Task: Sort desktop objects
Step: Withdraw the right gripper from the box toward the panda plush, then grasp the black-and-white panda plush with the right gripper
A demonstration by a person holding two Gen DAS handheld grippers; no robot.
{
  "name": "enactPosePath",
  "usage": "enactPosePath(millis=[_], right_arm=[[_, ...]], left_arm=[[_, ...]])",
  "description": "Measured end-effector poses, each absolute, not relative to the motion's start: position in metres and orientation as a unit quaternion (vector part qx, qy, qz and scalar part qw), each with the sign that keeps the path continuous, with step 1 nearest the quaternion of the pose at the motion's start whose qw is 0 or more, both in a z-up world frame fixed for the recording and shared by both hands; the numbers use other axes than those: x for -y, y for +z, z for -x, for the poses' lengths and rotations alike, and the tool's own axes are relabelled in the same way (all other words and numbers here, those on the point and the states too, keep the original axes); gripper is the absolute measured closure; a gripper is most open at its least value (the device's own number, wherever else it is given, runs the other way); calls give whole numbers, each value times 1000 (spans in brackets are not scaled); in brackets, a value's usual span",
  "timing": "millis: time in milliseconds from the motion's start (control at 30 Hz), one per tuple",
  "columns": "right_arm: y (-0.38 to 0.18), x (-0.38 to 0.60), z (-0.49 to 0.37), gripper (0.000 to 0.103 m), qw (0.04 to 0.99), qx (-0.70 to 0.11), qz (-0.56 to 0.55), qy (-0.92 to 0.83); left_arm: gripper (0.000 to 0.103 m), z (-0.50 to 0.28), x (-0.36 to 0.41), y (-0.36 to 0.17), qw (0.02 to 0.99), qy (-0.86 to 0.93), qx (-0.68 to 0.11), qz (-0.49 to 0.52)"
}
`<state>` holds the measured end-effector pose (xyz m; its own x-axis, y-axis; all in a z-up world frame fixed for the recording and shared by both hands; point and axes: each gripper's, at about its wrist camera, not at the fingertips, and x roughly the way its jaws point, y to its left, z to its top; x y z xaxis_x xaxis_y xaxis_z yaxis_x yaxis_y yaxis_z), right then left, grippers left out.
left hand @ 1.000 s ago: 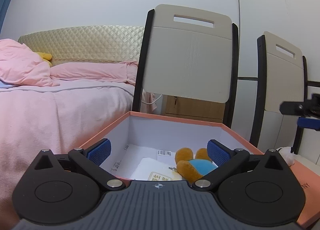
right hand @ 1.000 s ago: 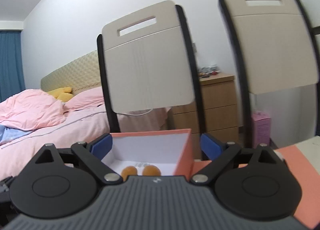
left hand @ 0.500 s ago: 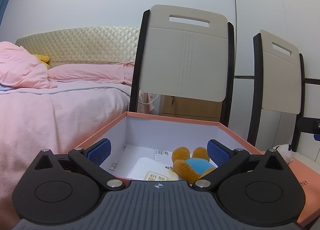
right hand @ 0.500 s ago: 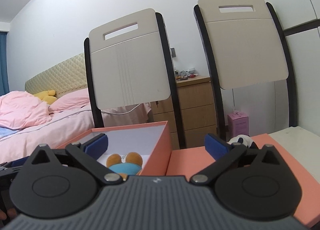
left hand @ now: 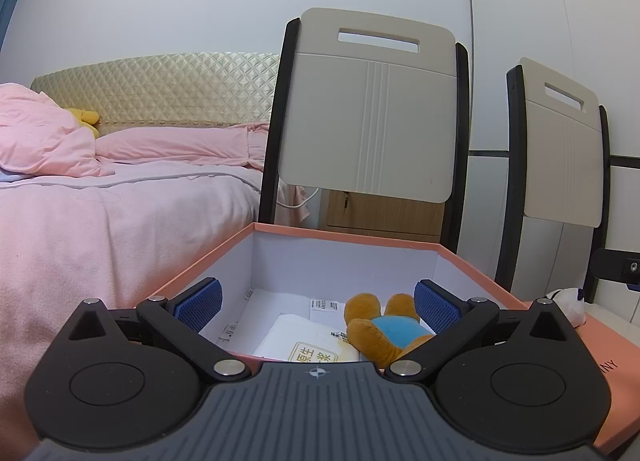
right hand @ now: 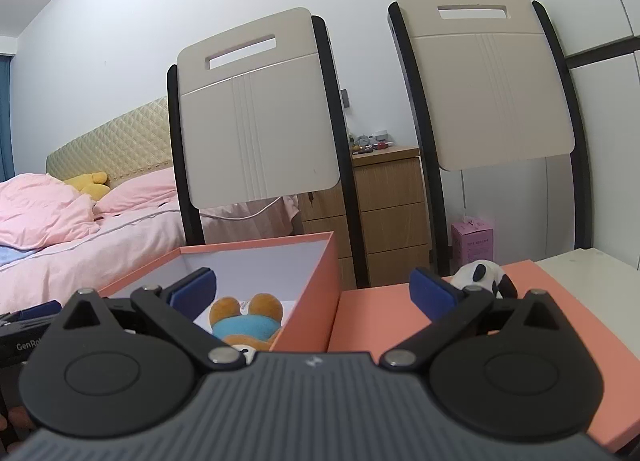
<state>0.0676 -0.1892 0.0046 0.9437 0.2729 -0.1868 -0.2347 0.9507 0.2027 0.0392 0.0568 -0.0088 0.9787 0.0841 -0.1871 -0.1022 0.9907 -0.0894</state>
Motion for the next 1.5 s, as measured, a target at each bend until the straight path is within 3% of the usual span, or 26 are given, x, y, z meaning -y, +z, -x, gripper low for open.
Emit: enactPosePath(millis=[1133, 1500], right_arm=[[4, 191, -70, 0, 982, -111, -93, 124], [34, 223, -135, 0, 984, -127, -90, 87]], left_arm=[[0, -39, -47, -8, 993, 54, -88, 51], [0, -38, -45, -8, 994, 52, -87, 49]])
